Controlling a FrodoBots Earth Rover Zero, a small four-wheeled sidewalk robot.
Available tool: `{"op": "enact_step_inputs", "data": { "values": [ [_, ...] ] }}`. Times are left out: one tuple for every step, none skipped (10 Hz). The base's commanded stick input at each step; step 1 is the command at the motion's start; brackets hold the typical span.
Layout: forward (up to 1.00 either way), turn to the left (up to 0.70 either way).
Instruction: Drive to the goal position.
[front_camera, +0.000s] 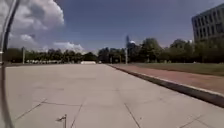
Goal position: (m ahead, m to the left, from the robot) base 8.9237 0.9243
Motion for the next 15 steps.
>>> {"op": "enact_step_inputs", "data": {
  "values": [
    [0.85, 0.0],
    [0.85, 0.0],
    [0.85, 0.0],
    [0.85, 0.0],
    [0.85, 0.0],
    [0.85, 0.0],
    [0.85, 0.0],
    [0.85, 0.0],
    [0.85, 0.0],
    [0.85, 0.0],
    [0.85, 0.0],
    [0.85, 0.0],
    [0.85, 0.0],
    [0.85, 0.0],
    [0.85, 0.0]
  ]
}}
